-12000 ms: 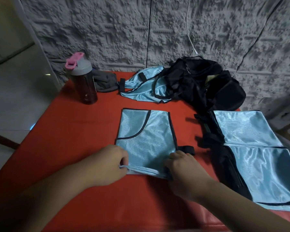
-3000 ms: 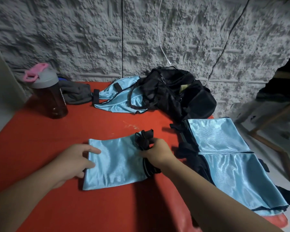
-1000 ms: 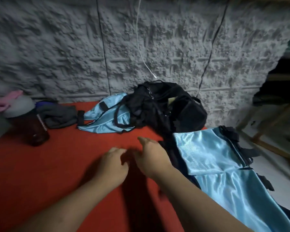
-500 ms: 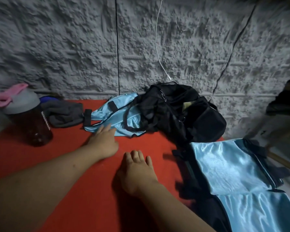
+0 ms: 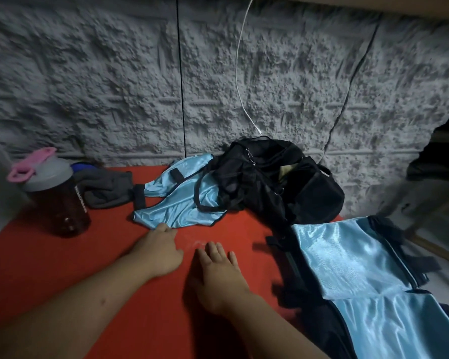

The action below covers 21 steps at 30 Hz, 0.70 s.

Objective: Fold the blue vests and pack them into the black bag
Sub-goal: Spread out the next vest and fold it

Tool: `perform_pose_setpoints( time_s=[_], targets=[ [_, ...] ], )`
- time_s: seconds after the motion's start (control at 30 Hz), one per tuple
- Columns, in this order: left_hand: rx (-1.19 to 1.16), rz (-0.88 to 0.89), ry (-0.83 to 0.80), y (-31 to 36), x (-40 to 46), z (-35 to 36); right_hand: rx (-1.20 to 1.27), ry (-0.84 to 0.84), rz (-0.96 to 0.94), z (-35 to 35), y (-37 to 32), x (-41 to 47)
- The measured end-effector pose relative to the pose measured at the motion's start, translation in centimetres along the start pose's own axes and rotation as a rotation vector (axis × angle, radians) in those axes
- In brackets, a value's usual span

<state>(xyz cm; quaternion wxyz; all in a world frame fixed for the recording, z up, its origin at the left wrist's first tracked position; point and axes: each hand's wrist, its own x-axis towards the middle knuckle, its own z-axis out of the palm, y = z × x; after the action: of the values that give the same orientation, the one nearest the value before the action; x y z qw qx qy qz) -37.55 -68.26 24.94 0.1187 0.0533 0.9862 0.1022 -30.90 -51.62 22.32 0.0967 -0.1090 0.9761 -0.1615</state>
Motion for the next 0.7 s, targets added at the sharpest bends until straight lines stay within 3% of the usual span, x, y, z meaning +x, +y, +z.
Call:
perform_pose_setpoints(
  time_s=[0.43, 0.7],
  targets=[
    [0.122, 0.001, -0.086, -1.0, -1.6, -2.0, 0.083, 0.002, -0.015, 0.1, 0.4, 0.1],
    [0.109, 0.172, -0.042, 2.0, -15.6, 1.7, 0.198, -0.001, -0.036, -0.4, -0.8, -4.2]
  ],
)
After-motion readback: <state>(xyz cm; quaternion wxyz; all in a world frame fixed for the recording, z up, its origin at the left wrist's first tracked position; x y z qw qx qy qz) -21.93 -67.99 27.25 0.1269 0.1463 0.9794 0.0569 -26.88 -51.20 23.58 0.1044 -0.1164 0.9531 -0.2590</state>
